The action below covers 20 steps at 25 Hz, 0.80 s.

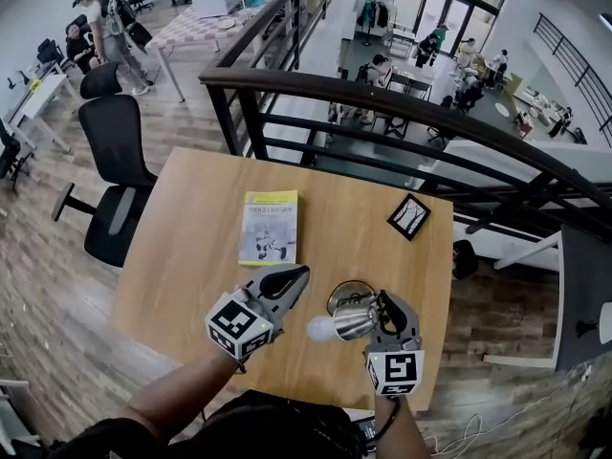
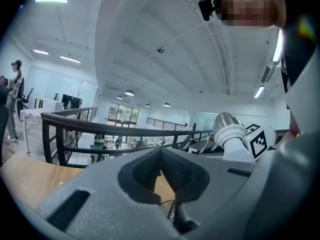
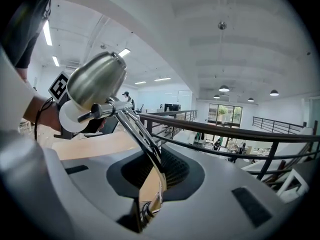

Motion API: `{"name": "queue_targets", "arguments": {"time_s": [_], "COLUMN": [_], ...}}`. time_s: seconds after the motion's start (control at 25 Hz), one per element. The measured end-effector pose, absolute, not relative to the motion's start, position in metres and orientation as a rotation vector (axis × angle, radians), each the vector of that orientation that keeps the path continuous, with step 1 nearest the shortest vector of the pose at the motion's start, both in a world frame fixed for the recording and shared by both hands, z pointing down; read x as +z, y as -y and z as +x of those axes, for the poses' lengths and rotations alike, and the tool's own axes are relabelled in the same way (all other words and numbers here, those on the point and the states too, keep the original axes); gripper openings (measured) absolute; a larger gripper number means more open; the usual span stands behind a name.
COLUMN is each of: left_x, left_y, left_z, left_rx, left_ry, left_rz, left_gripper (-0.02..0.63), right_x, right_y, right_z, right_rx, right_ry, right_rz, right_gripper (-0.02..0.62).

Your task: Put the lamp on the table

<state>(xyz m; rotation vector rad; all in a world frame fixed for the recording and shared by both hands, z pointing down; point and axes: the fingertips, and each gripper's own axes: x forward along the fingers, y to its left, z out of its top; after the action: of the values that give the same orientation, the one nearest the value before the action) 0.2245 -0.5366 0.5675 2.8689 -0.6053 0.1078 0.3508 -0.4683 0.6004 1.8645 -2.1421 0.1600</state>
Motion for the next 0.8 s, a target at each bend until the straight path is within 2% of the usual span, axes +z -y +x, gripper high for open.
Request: {"name": "queue_targets", "arguments": {"time_s": [0.8], "left_x": [0.554], "left_y": [0.506], "left_z": [0.202], "left_rx": [0.063], "left_ry": [0.603], "left_rz": [2.871], "left_gripper": [0.008], "right_x": [0.611], "right_y": [0.454], "right_z": [0.323], "right_rx": [0.064], "right_ry": [2.05], "right_rz": [1.813], "right_gripper": [0.063]}}
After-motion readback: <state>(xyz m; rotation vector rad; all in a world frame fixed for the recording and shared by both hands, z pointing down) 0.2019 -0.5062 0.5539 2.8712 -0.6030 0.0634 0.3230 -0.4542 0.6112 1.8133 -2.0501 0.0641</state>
